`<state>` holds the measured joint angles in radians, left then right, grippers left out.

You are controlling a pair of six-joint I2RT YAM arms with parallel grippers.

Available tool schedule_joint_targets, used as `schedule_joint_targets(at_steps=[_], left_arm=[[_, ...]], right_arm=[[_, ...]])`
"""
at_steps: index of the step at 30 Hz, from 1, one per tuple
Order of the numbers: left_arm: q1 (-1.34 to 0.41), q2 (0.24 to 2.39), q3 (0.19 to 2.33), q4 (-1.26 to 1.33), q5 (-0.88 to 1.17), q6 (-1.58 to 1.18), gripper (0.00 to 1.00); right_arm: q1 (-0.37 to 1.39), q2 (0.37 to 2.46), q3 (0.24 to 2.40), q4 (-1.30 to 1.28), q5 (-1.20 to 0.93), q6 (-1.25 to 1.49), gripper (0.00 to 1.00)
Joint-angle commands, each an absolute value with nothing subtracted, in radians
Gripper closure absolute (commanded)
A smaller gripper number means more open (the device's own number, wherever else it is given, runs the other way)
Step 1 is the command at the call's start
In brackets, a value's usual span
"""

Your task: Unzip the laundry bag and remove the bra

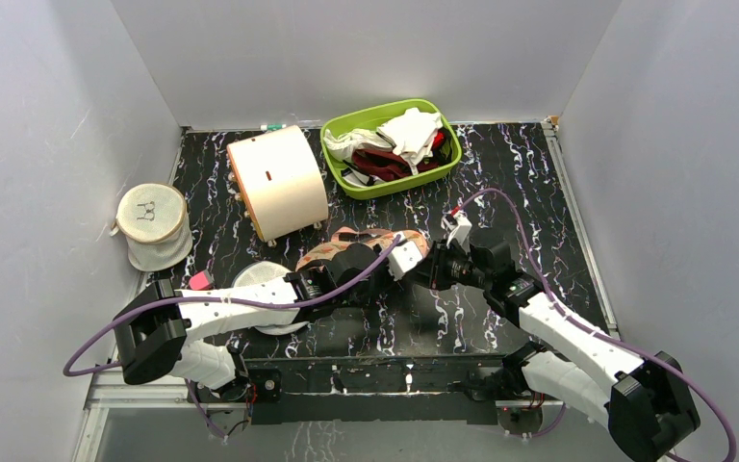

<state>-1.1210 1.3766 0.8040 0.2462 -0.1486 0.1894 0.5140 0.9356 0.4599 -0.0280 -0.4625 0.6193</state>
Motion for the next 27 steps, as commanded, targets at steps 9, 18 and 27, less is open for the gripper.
schedule_joint_targets(at_steps=[9,18,27], left_arm=[[-1.121,1.387,0.838,0.252,-0.15,0.217,1.0],[-1.121,1.389,0.841,0.24,-0.135,0.227,1.0],[-1.121,1.423,0.839,0.24,-0.144,0.231,1.0]], right_arm=[[0.515,0.953,0.605,-0.302,-0.312,0.49,0.93],[0.515,0.964,0.674,-0.431,-0.164,0.482,1.0],[0.475,0.912,0.639,-0.365,-0.21,0.557,1.0]])
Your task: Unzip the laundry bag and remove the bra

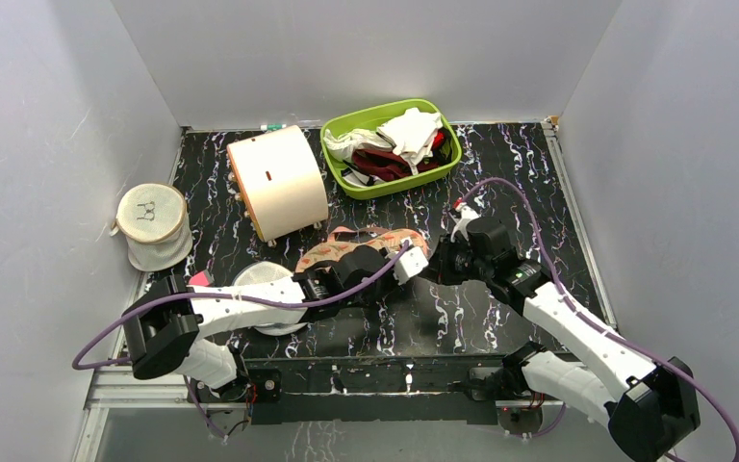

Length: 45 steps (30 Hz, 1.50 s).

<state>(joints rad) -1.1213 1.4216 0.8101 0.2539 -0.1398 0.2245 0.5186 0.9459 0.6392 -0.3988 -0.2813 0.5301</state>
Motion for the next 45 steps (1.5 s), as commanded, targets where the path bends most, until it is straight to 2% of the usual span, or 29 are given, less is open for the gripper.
schedule_joint_targets(at_steps=[1,7,12,18,23,31,41,45], left_arm=[[-1.121,1.424,0.838,0.242,-0.145,0.23,1.0],[-1.122,1.427,0.837,0.245,-0.155,0.229,1.0],[-1.121,1.425,0.841,0.246,-0.139,0.22,1.0],[-1.121,1.414,0.835,0.262,-0.064,0.201,0.71],[-1.121,1.434,0.843,0.263,-0.035,0.184,0.61],[-1.117,1.468,0.871,0.221,-0.068,0.192,0.81],[-1.115,1.436,0.848,0.205,-0.025,0.206,0.99],[-1.115,1.425,0.845,0.199,-0.032,0.219,1.0]], right_arm=[[0.459,0.917,0.634,-0.358,-0.223,0.561,1.0],[0.36,0.926,0.58,-0.212,-0.522,0.635,1.0],[0.348,0.905,0.565,-0.188,-0.568,0.663,1.0],[0.349,0.931,0.539,-0.135,-0.699,0.677,1.0],[0.35,0.913,0.523,-0.145,-0.719,0.659,1.0],[0.35,0.906,0.534,-0.2,-0.64,0.536,1.0],[0.349,0.907,0.493,-0.042,-0.523,0.482,1.0],[0.343,0.873,0.47,-0.045,-0.429,0.495,1.0]])
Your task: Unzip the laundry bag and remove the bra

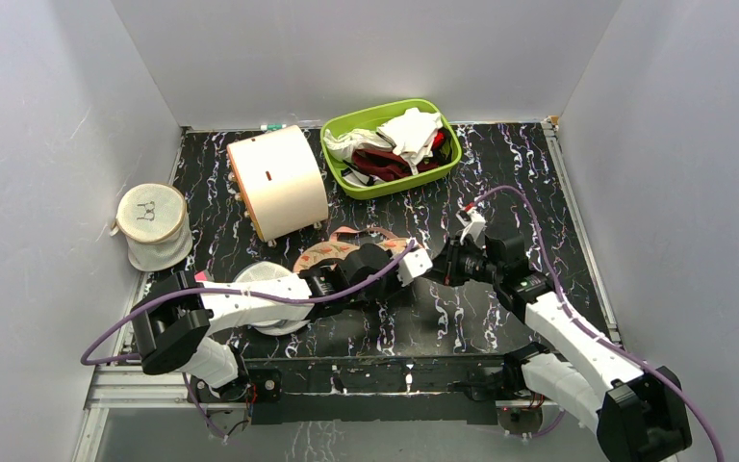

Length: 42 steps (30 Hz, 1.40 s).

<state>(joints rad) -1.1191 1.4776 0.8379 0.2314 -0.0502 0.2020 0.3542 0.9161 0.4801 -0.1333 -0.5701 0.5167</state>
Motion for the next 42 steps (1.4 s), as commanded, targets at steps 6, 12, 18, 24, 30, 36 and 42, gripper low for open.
schedule_joint_targets(at_steps=[6,12,18,24,30,36,42], left_arm=[[-1.115,1.414,0.843,0.197,-0.045,0.226,1.0],[-1.115,1.397,0.836,0.203,-0.05,0.233,1.0],[-1.114,1.392,0.832,0.21,-0.057,0.233,1.0],[-1.095,1.389,0.845,0.211,-0.032,0.215,1.0],[-1.09,1.386,0.844,0.211,-0.032,0.211,1.0],[-1.089,1.397,0.852,0.206,-0.016,0.201,1.0],[-1.089,1.402,0.859,0.205,-0.004,0.195,1.0]], right_arm=[[0.324,0.794,0.437,-0.062,-0.377,0.511,1.0],[0.279,0.801,0.424,-0.066,-0.418,0.497,1.0],[0.286,0.906,0.454,-0.037,-0.765,0.487,0.81],[0.439,0.85,0.406,0.019,-0.635,0.556,0.68],[0.555,0.856,0.426,-0.048,-0.333,0.593,0.55],[0.656,0.848,0.454,-0.064,-0.115,0.641,0.58],[0.781,0.892,0.506,-0.14,0.127,0.665,0.59]])
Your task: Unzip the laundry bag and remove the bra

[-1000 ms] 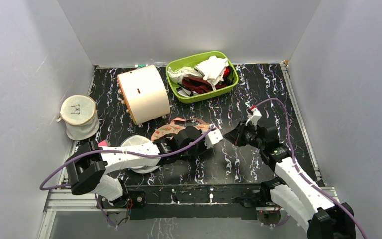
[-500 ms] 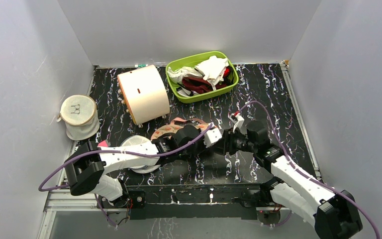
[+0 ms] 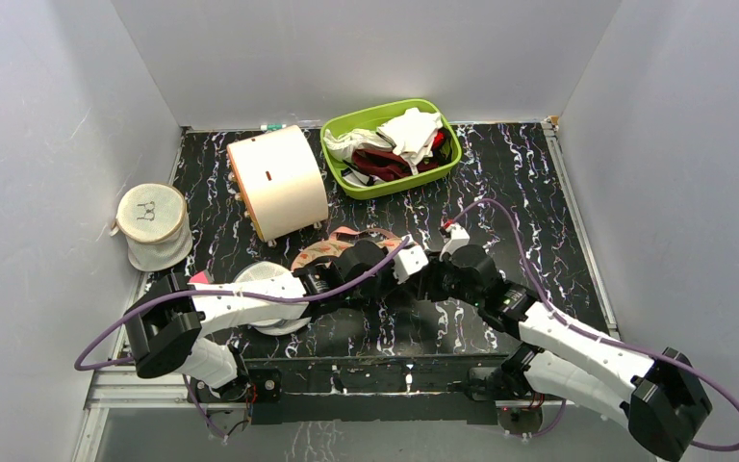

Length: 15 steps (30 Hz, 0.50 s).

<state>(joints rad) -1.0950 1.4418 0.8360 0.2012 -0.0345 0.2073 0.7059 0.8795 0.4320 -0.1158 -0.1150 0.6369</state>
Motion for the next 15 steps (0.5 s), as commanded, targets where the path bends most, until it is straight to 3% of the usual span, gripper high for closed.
schedule_joint_targets(at_steps=[1,15], left_arm=[[-1.088,1.401,0.858,0.206,-0.001,0.193,1.0],[-1.085,1.407,0.862,0.199,-0.001,0.193,1.0]], right_arm=[[0.801,0.892,0.513,-0.153,0.172,0.668,0.61],[0.849,0.88,0.546,-0.207,0.351,0.641,0.73]])
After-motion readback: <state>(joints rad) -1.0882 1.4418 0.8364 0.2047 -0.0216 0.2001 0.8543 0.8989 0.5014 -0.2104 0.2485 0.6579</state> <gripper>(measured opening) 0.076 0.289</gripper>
